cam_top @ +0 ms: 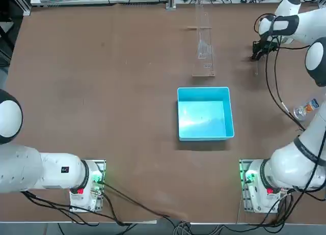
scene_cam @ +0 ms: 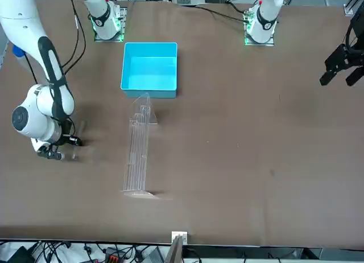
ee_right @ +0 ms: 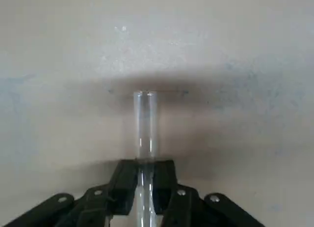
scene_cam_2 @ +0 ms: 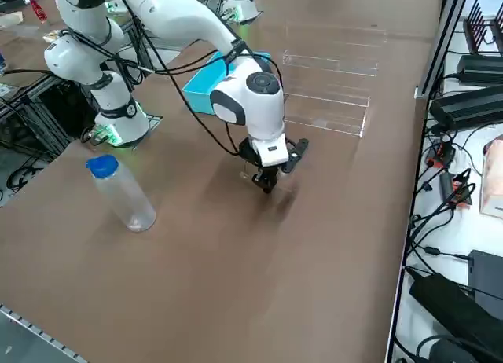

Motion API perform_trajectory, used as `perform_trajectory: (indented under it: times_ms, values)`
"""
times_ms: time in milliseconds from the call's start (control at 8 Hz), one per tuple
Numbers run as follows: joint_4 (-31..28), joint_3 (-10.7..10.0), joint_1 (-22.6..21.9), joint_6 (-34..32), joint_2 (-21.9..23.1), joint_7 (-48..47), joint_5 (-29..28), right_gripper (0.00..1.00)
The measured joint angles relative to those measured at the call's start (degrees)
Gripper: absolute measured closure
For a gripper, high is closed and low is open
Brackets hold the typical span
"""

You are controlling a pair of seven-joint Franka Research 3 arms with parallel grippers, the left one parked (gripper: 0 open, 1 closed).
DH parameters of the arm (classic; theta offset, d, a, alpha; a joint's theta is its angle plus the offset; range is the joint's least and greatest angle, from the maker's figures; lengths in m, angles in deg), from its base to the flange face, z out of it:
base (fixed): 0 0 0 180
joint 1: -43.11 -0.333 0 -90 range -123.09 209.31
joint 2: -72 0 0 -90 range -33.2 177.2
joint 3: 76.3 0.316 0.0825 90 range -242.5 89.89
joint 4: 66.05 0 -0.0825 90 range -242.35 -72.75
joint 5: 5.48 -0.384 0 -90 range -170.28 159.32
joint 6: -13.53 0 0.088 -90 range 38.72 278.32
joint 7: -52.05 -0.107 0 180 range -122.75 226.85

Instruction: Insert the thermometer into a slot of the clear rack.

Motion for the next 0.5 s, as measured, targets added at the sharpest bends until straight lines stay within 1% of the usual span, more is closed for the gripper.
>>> perform_trajectory:
  times_ms: [250, 500]
  values:
    - [1.1, 0.4, -0.2, -1.5, 0.5, 1.2, 0.0, 0.78]
    - [3.2, 0.7, -0.4, -6.6, 4.0, 2.5, 0.0, 0.78]
